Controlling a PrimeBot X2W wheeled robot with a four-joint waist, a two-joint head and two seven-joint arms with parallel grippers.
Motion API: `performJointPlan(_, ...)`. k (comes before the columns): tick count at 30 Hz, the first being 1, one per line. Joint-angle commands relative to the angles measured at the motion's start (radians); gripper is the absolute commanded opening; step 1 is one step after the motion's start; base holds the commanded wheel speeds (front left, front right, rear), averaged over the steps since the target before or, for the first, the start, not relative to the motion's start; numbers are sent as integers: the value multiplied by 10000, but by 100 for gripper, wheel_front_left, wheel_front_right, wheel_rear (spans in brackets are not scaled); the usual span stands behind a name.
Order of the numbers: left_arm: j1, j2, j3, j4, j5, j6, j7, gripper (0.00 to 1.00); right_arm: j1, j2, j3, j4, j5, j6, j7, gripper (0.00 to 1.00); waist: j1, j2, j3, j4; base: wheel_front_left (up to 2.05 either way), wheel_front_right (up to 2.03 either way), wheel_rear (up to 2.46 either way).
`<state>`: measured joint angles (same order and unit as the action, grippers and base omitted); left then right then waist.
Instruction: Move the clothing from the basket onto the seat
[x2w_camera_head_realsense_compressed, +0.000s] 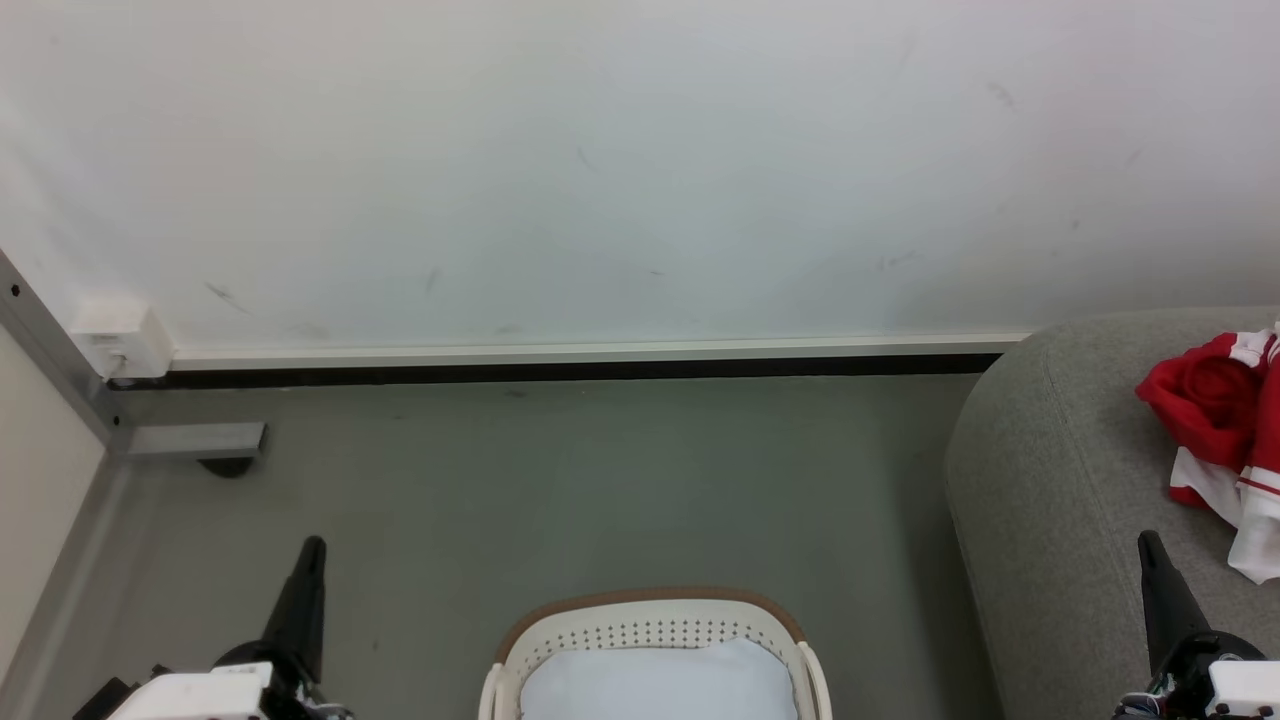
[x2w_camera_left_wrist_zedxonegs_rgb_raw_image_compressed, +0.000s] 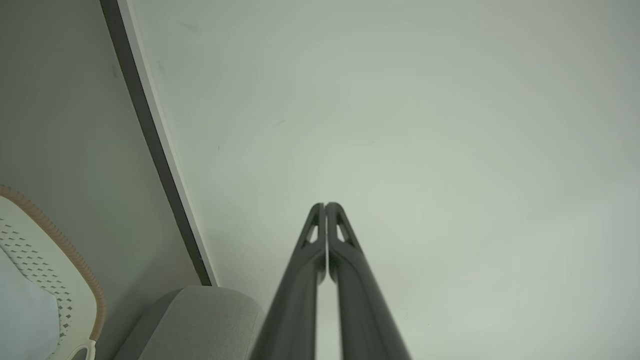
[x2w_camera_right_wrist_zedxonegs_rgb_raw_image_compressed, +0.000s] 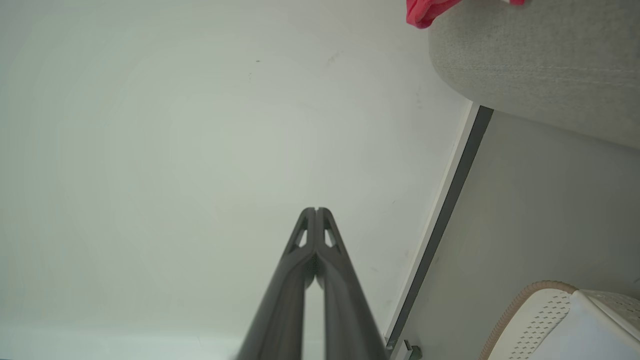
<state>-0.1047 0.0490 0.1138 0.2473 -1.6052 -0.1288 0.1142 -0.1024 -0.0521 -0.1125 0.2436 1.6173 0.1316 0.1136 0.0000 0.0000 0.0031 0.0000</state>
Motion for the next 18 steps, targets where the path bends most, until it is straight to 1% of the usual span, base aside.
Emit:
performJointPlan(1, -90, 23, 13, -38, -144, -40, 33, 0, -121, 16, -47, 23, -82, -18, 36, 0, 0, 0, 0, 0, 0, 0, 0)
performJointPlan(18, -90, 23, 15, -38, -144, -40, 32, 0, -121, 17, -49, 22, -86, -18, 40, 0, 0, 0, 0, 0, 0, 0, 0)
